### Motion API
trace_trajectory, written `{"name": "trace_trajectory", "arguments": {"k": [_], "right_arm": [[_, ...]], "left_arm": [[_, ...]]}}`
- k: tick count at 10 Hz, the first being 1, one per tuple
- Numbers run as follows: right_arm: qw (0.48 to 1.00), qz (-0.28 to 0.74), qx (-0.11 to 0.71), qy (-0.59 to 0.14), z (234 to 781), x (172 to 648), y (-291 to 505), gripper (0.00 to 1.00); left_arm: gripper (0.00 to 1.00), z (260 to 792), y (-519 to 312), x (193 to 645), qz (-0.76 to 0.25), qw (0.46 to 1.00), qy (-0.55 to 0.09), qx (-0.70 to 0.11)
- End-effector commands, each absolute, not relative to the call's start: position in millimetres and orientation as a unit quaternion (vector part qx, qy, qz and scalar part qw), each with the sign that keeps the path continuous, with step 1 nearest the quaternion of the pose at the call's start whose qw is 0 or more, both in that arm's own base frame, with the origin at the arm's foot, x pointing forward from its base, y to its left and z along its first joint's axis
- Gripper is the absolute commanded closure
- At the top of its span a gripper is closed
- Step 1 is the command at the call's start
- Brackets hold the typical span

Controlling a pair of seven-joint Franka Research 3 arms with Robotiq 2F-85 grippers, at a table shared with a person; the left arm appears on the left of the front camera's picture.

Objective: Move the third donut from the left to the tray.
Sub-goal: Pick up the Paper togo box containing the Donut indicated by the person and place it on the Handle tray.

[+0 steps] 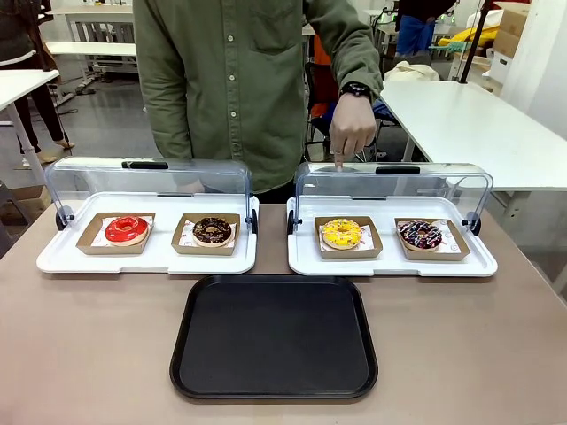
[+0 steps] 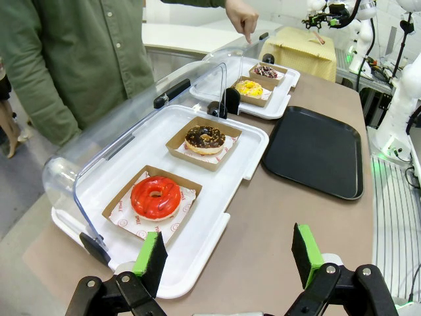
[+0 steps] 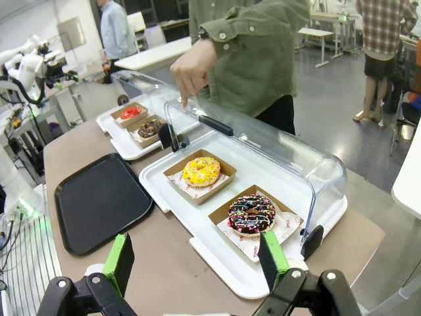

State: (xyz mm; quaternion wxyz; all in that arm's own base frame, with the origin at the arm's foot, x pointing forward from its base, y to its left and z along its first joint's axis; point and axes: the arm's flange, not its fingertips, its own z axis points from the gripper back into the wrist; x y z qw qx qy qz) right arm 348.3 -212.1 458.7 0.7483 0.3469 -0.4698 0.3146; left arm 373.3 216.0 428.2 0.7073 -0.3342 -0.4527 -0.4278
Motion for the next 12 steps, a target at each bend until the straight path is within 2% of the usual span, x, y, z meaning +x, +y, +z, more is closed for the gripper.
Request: {"name": "trace_trajectory", "arguments": {"k": [1,12], "right_arm": [[0.738,0.320,0.344,-0.485,459.8,351.0,-212.9,0.00],[0.738,0.320,0.344,-0.485,459.8,351.0,-212.9,0.00]], "left_arm": [[0.00,430.2,218.1,374.3,-0.430,0.704,-0.455,-0.335],[0.00,430.2,218.1,374.3,-0.430,0.704,-0.455,-0.335]]}}
